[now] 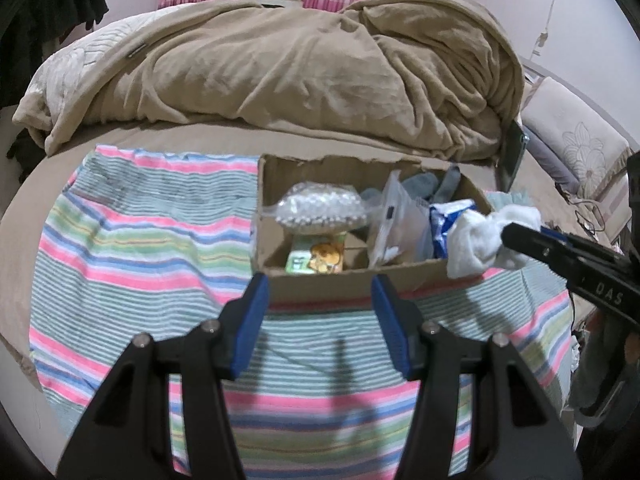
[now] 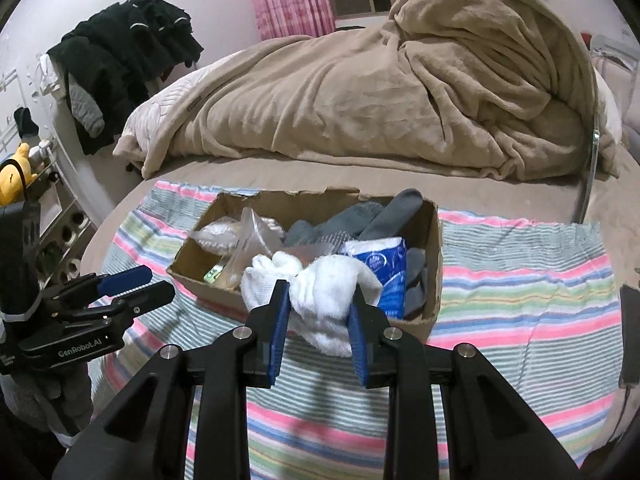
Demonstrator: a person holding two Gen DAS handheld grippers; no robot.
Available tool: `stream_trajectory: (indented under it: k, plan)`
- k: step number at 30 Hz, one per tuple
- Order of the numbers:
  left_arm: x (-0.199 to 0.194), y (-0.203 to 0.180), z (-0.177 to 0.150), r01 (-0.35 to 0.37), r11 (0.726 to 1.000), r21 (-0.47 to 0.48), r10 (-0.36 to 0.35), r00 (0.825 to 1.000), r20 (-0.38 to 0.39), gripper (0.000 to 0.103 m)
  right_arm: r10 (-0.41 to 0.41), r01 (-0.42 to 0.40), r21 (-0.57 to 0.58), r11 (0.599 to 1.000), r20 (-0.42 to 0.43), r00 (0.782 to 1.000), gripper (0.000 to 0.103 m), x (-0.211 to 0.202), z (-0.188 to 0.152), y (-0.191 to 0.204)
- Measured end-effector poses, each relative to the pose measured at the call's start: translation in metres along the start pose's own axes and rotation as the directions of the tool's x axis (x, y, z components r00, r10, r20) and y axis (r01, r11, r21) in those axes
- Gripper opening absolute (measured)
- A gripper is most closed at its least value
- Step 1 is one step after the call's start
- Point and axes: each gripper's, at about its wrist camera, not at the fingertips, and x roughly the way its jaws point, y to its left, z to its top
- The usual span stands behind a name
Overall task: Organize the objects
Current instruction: 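Carry the white socks into the cardboard box with the right gripper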
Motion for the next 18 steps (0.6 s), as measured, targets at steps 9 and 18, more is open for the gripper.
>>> stream_trajectory:
  k: [9,18]
  plan:
    - [0.010,-0.004,0.007,0.010,1.000,0.005,-0.010,1.000,0.001,0.055,0.009,-0.009,0.013,1.000,0.014,1.000,0.027,0.003,0.013,-0.007]
    - [0.024,-0.006,0.012,0.008,1.000,0.009,-0.008,1.000,-0.010,0.055,-0.038,0.039,0.009,0.999,-0.080,0.996,0.028,0.049,0.005,-0.023]
